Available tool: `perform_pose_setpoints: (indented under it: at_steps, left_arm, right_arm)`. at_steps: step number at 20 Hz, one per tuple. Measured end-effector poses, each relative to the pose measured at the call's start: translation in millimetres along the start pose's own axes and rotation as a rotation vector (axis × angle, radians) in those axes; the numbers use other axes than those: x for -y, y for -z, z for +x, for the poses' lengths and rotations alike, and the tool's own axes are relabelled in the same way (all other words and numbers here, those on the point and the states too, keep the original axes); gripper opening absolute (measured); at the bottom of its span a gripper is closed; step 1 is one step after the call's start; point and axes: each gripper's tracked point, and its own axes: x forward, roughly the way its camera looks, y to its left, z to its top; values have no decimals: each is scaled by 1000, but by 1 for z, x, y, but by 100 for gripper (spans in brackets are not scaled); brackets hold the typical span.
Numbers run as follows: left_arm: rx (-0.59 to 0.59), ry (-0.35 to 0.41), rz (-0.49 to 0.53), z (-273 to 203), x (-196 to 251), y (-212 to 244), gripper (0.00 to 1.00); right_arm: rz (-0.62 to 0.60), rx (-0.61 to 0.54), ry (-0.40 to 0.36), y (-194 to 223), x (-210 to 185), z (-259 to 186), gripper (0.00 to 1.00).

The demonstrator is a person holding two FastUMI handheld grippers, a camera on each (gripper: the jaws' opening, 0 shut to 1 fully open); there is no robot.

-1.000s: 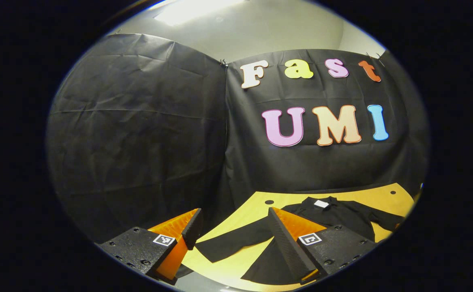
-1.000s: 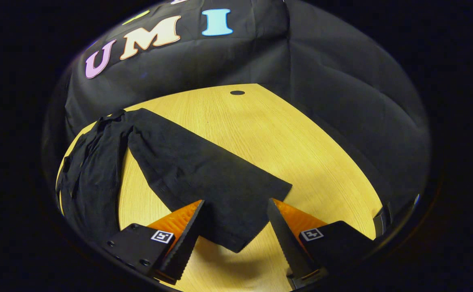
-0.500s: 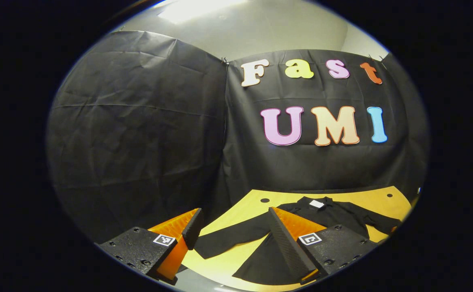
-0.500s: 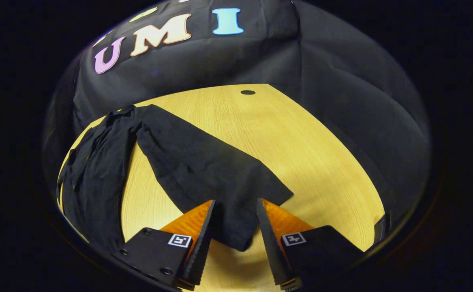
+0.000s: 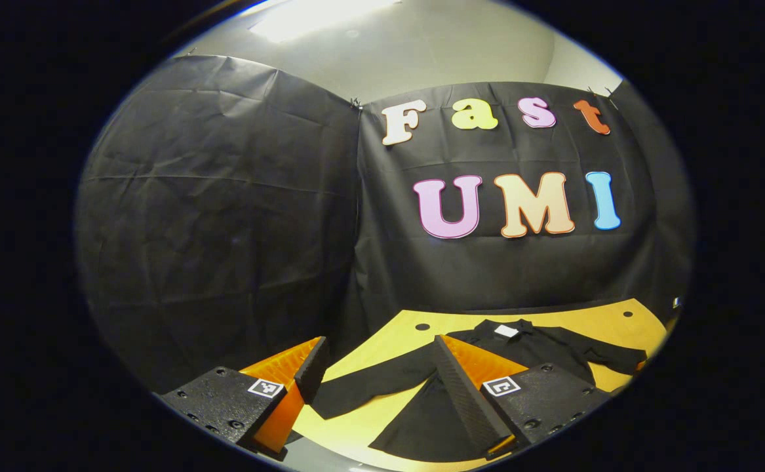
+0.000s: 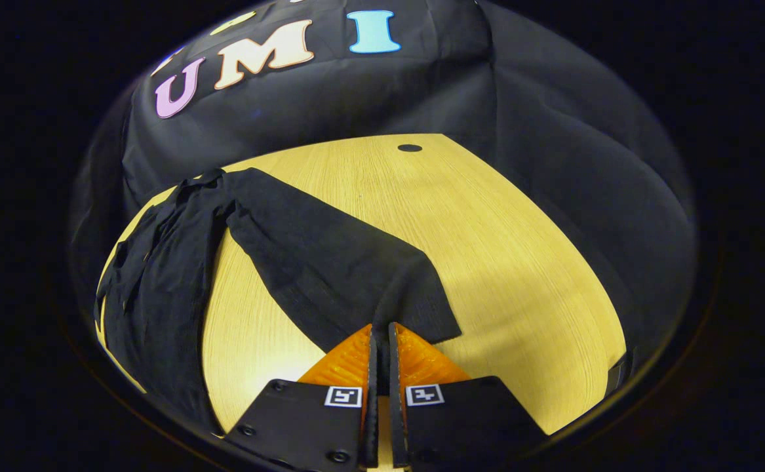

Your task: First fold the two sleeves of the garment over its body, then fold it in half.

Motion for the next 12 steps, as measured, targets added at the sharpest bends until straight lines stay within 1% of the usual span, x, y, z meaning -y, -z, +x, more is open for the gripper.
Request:
perform_pose_setpoints:
  at_steps: [1, 2, 4, 6, 7, 8, 10, 12]
  left_arm:
    - [-2, 7, -8, 3, 3, 1, 95]
    - [-5, 16, -15, 6, 4, 1, 95]
    - [-6, 35, -17, 13, 6, 2, 94]
    - [-4, 62, 0, 22, 7, 3, 95]
    - [-5, 75, 13, 28, 6, 4, 95]
    - [-8, 87, 22, 33, 4, 5, 94]
    - [-7, 110, 22, 43, 0, 4, 95]
    - [-18, 135, 16, 54, -2, 8, 94]
  right_arm:
    - [-2, -10, 9, 0, -1, -3, 10]
    - [-6, -21, 18, -1, -2, -1, 6]
    - [-6, -40, 41, -3, -3, -2, 3]
    - [16, -53, 59, -6, -6, -5, 2]
    - [37, -50, 64, -10, -9, -8, 0]
    - [56, -39, 75, -16, -11, -11, 2]
    - [72, -11, 97, -32, -20, -18, 2]
    - [72, 9, 112, -50, -30, -23, 2]
